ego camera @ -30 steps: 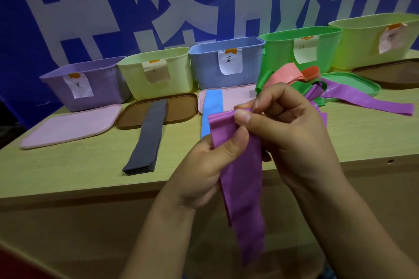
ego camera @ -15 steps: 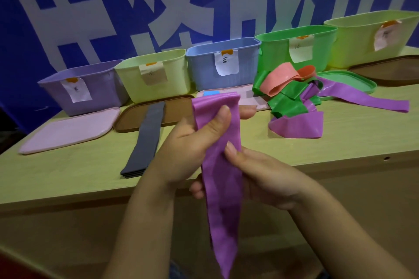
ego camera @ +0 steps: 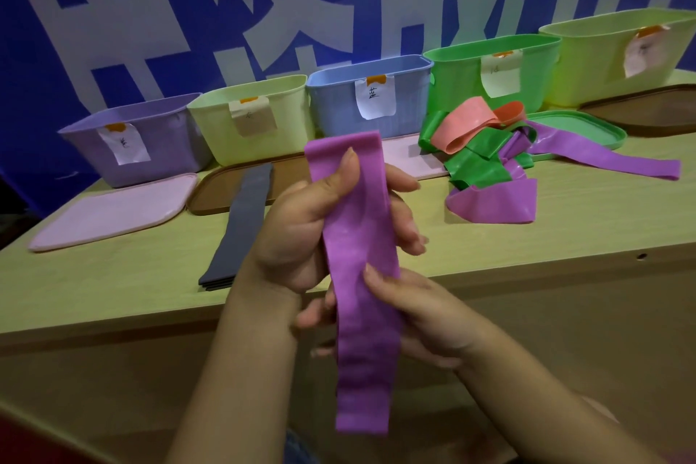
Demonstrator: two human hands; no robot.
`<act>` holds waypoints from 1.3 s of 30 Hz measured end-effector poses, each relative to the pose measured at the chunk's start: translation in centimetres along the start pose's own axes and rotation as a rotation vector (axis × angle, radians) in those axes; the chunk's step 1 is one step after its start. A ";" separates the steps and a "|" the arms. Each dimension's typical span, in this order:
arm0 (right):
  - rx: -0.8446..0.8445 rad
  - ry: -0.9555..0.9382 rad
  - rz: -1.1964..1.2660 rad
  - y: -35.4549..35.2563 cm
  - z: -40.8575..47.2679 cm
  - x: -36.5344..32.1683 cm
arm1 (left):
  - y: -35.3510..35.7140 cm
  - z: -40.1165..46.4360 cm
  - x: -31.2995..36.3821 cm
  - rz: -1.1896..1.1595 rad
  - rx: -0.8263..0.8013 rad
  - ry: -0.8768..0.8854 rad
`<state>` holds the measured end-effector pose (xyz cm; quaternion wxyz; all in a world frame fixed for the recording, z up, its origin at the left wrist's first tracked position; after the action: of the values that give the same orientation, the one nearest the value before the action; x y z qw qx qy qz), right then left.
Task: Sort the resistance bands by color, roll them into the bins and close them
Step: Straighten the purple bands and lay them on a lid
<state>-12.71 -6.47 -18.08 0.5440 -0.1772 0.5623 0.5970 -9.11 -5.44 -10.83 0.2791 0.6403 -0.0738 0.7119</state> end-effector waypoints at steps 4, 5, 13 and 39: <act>-0.075 0.081 0.066 -0.1 -0.3 1.4 | -0.3 0.4 -0.3 -0.075 -0.035 -0.027; -0.056 0.087 0.047 -0.3 -0.3 1.3 | -0.5 0.4 -0.4 -0.111 -0.036 -0.029; 0.160 0.067 -0.143 -2.6 0.1 1.5 | -2.5 0.4 -0.7 -0.185 0.224 -0.020; 0.402 -0.005 -0.422 -6.5 -2.0 6.3 | -5.1 0.3 0.4 -0.123 0.439 0.039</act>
<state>-10.21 -6.82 -27.01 0.6816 -0.1774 0.6188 0.3478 -6.34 -1.24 -11.70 0.1773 0.6749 0.1274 0.7049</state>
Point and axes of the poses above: each hand's wrist, its own z-axis towards the middle knuckle, its own y-axis out of the palm, x = y × z, the point moved 9 cm from there along z, towards the middle knuckle, and after that the axes turned 7 degrees about -y, right-handed, at the moved point
